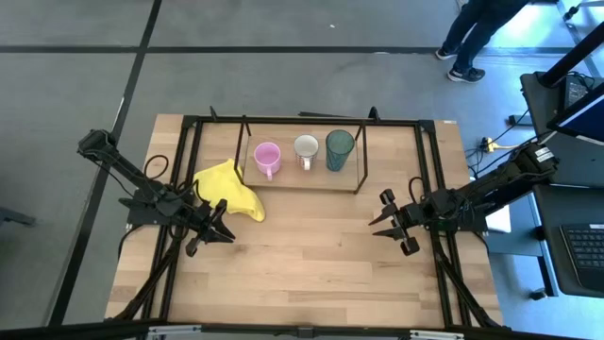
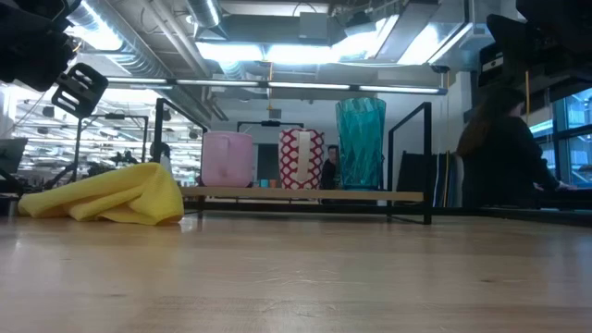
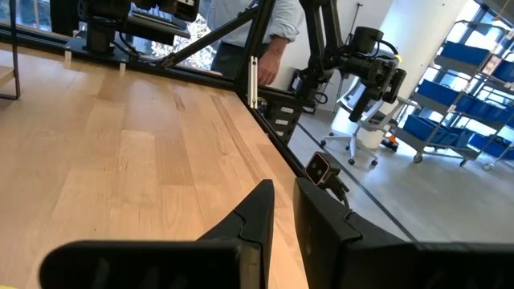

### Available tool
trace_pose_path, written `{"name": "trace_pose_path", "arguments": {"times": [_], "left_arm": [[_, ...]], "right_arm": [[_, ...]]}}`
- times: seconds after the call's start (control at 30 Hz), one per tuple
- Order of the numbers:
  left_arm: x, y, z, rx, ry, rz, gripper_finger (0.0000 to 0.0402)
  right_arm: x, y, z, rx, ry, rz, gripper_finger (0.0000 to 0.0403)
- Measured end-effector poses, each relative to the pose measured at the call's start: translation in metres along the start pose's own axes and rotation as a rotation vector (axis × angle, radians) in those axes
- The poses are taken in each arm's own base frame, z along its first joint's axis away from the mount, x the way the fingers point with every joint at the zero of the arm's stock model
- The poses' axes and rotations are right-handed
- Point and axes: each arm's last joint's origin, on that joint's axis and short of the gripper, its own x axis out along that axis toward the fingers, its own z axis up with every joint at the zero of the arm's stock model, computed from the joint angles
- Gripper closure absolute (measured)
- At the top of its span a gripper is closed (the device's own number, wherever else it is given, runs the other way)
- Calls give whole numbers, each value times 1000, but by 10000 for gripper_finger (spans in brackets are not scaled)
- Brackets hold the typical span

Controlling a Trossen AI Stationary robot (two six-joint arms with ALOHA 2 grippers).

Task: Stack small to large cups/mugs on shelf
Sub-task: Return to Home Position

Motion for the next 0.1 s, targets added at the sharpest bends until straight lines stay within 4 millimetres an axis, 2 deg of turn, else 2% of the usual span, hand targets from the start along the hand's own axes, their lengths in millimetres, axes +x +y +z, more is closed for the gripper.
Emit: {"name": "trace_pose_path", "arguments": {"times": [0.1], "left_arm": [[0,0,0,0,0,0,357]], "right_arm": [[0,0,0,1,0,0,274]]}}
